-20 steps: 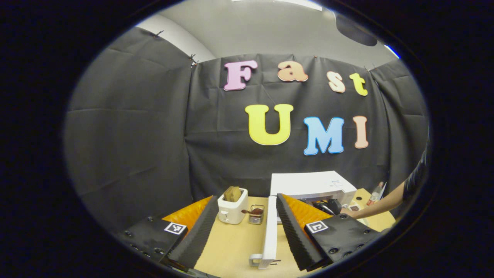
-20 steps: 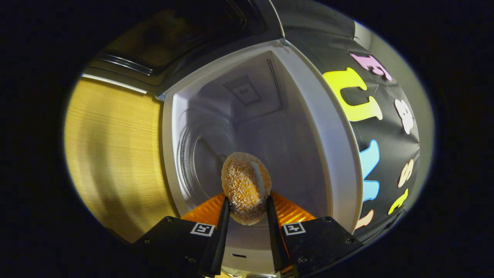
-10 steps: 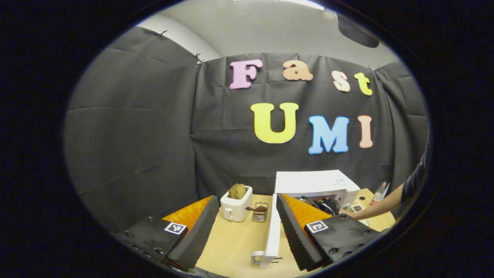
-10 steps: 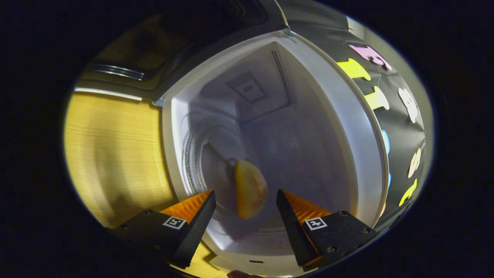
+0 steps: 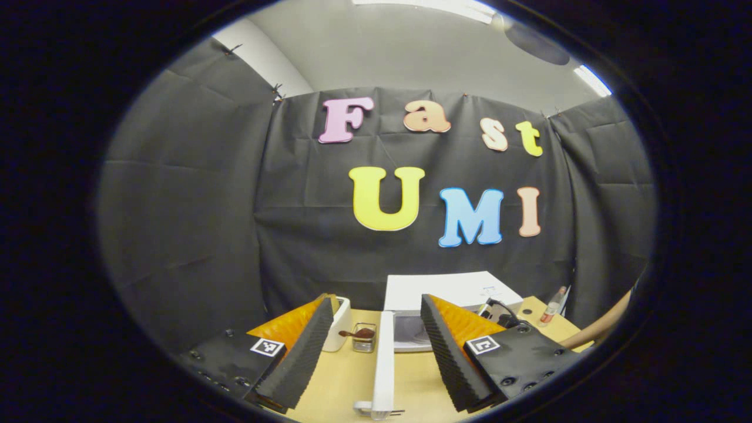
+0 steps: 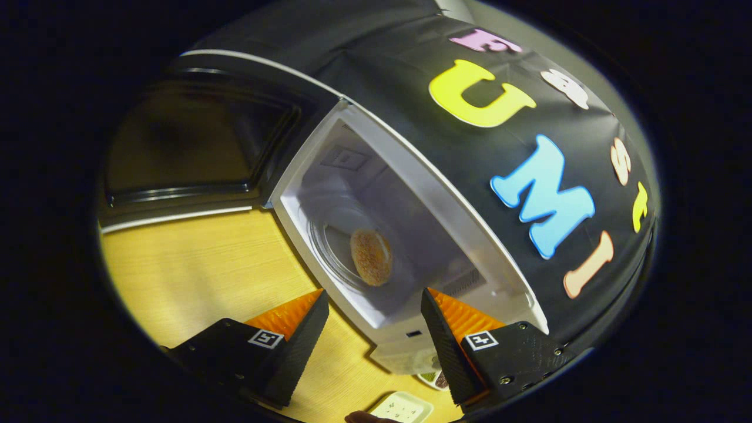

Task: Open the microwave oven with the left hand, put the food in, and close the microwave oven.

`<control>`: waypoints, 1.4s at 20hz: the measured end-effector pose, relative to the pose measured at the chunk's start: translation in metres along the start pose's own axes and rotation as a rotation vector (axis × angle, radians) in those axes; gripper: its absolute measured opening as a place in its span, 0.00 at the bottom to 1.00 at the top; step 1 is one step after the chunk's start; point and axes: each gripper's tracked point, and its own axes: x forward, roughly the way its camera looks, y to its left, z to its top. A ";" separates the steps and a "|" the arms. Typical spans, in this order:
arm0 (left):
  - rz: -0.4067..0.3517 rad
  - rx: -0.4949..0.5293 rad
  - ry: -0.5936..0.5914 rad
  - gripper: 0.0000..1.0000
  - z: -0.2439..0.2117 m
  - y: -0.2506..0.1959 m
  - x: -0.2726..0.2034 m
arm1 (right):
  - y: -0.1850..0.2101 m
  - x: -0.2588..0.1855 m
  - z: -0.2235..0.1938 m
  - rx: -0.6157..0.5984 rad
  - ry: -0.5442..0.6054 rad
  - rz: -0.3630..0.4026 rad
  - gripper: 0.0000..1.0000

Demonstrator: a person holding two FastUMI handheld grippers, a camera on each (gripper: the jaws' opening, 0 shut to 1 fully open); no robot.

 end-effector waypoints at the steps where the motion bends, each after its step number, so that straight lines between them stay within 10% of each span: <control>1: -0.023 -0.002 -0.005 0.96 -0.002 -0.005 0.006 | -0.007 -0.015 0.000 0.047 -0.005 -0.013 0.96; 10: -0.190 -0.013 -0.018 0.95 -0.014 -0.062 0.037 | -0.072 -0.114 0.004 0.444 -0.040 -0.147 0.96; 18: -0.294 0.052 -0.048 0.95 -0.012 -0.108 0.041 | -0.130 -0.183 0.040 0.566 -0.163 -0.277 0.96; 28: -0.252 0.013 -0.100 0.98 -0.001 -0.102 0.037 | -0.176 -0.246 0.089 0.730 -0.308 -0.365 0.96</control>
